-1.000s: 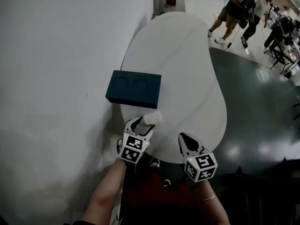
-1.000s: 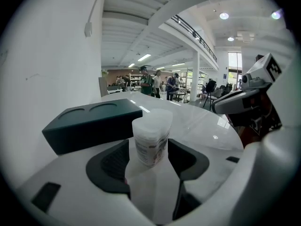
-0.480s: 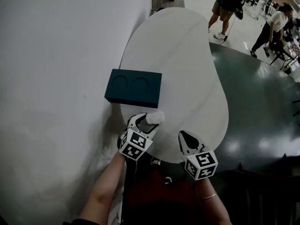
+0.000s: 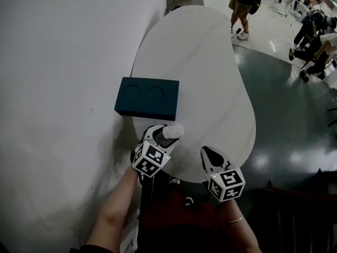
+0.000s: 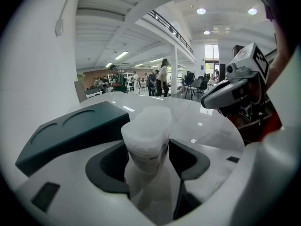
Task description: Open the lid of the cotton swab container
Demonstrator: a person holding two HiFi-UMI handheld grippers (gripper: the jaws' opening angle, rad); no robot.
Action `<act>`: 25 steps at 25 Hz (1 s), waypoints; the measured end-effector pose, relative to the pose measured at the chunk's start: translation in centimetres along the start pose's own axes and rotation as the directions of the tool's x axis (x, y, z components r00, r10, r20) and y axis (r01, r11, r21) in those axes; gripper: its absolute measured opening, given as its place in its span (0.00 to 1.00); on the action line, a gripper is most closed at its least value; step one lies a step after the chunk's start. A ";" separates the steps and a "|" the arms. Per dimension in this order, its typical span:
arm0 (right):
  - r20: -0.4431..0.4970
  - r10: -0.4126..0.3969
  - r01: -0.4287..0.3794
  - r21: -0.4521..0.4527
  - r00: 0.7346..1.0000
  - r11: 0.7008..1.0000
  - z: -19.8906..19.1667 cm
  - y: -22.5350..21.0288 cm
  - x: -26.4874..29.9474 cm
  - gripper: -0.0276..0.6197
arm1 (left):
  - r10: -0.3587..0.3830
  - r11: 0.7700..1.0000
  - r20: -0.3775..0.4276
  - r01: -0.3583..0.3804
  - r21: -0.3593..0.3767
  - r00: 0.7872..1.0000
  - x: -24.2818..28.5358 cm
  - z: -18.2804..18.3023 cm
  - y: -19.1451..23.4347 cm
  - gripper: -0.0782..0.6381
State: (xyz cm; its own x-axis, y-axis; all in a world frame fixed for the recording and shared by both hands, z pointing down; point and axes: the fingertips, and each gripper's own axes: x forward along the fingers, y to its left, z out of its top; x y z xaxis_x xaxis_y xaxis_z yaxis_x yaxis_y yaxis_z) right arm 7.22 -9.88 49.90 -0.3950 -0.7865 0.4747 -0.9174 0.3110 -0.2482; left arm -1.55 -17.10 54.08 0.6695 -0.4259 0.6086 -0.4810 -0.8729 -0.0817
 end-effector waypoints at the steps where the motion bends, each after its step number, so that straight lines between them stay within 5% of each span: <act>1: -0.001 -0.001 0.001 0.001 1.000 1.000 0.0 0.0 -0.1 0.07 | -0.002 1.000 -0.004 0.002 0.006 1.000 0.1 0.0 -0.1 0.46; 11: -0.010 -0.012 0.012 0.004 1.000 1.000 -0.2 0.0 -0.2 0.07 | -0.004 0.998 0.016 0.003 0.058 1.000 0.8 0.6 -0.4 0.46; 25: 0.010 -0.021 0.021 -0.036 1.000 0.999 0.7 1.1 -0.4 0.07 | -0.038 0.999 0.046 0.038 0.007 0.998 -0.7 1.6 -1.7 0.46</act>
State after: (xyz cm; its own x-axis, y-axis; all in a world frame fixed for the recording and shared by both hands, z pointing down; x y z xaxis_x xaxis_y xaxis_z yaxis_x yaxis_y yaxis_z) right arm 6.38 -9.55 48.83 -0.3750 -0.7980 0.4717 -0.9268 0.3128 -0.2078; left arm -0.34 -15.68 52.55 0.7125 -0.4031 0.5743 -0.4516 -0.8899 -0.0642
